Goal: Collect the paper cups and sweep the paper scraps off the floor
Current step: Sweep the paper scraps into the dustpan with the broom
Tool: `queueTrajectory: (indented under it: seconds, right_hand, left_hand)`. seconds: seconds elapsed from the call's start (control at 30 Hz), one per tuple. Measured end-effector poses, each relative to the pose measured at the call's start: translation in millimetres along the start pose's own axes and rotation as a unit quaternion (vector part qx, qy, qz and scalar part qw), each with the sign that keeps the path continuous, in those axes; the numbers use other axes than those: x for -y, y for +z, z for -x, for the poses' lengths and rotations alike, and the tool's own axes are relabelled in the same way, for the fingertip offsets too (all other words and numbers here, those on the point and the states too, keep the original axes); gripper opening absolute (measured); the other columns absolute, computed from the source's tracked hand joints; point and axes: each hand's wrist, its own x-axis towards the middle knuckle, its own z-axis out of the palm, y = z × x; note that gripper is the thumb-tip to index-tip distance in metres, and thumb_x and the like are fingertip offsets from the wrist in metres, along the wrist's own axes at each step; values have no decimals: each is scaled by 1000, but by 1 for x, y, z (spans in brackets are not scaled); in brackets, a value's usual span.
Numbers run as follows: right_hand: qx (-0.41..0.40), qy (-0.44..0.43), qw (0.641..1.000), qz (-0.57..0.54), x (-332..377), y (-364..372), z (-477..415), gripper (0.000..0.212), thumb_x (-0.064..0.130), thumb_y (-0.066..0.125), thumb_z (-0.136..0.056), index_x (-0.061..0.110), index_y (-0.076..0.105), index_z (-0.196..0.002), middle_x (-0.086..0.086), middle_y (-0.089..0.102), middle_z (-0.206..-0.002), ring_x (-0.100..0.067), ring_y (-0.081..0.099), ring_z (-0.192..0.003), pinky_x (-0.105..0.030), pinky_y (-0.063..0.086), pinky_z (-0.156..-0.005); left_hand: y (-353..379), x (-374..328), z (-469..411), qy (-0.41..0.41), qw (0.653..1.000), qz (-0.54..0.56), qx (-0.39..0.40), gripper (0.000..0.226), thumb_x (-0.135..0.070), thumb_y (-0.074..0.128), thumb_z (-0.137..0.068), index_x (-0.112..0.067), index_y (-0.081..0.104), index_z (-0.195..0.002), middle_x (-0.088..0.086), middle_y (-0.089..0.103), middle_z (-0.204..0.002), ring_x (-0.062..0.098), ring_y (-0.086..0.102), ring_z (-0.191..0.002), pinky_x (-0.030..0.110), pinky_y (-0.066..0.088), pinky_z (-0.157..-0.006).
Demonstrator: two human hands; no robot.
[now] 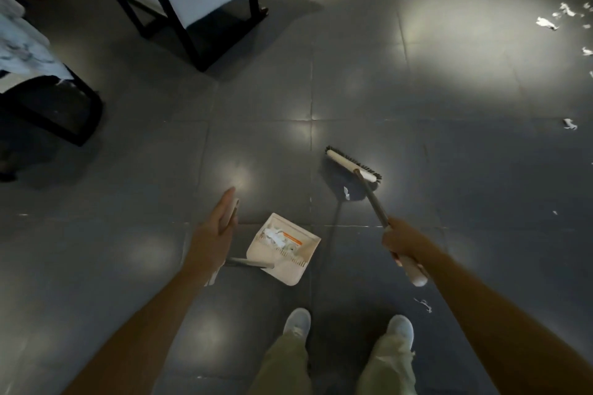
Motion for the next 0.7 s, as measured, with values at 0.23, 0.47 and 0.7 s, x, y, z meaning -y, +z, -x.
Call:
queueTrajectory:
  seconds: [0.23,0.47,0.7]
  right_hand:
    - [91,34,995,1,43,46,19,27,2,46,-92,10,42,-117,-10,52,-68,-11,52,-41,-16,38,-34]
    - [186,44,981,-44,66,74,49,29,6,52,-90,10,52,-119,-6,54,-65,-8,48,-43,-20,42,-42]
    - [191,50,977,-76,61,66,103,44,4,52,-90,8,49,-133,-5,50,-60,-5,46,-35,-16,39,-37]
  left_hand:
    - [-10,12,-44,44,997,-41,45,50,-19,41,-101,-23,27,-149,-12,40,-139,6,39,-125,9,26,-96]
    - [-5,9,-66,52,997,-32,53,53,-14,45,-99,-29,27,-148,13,55,-133,20,62,-106,12,34,-83]
    - [-14,13,-63,72,995,-16,71,52,-13,47,-98,-23,32,-146,11,52,-136,11,49,-118,13,33,-88]
